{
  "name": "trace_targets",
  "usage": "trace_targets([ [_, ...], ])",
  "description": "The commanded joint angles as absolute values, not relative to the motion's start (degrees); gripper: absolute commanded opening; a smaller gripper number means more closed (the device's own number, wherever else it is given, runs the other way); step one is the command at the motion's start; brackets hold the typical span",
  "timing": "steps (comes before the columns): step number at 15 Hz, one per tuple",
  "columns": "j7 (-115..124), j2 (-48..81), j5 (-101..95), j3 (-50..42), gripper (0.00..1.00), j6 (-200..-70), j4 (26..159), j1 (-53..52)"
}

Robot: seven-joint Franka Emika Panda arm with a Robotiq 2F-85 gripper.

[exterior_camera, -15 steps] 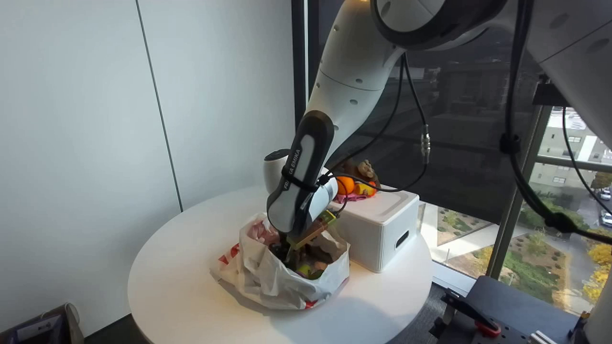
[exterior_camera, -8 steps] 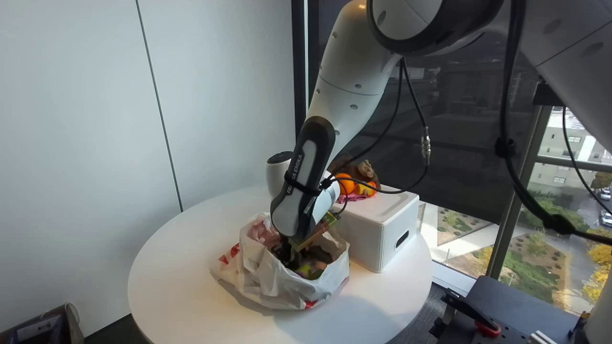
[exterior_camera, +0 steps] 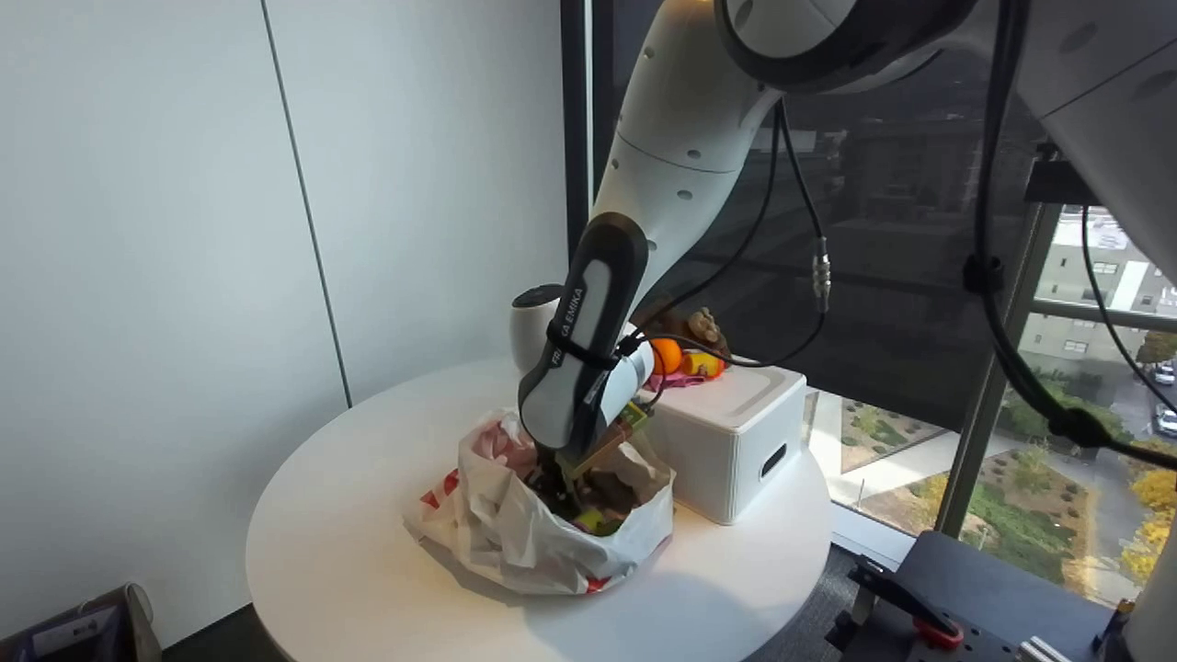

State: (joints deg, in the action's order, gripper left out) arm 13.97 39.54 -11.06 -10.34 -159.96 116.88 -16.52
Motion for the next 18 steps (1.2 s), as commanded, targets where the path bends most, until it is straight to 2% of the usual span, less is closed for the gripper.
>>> trace_targets([
  [1,9.7,29.5,-10.5,-7.5,0.03,-153.3,122.4,-14.0],
  [5,0.6,19.6,-1.3,0.9,0.02,-135.4,123.0,-5.5],
  [8,-7.3,14.4,8.4,3.6,0.02,-121.1,120.4,-0.6],
  [10,-7.9,10.0,11.8,2.7,0.02,-120.5,121.1,0.5],
  [18,-2.9,-5.5,8.1,-3.9,0.03,-133.0,127.8,4.3],
])
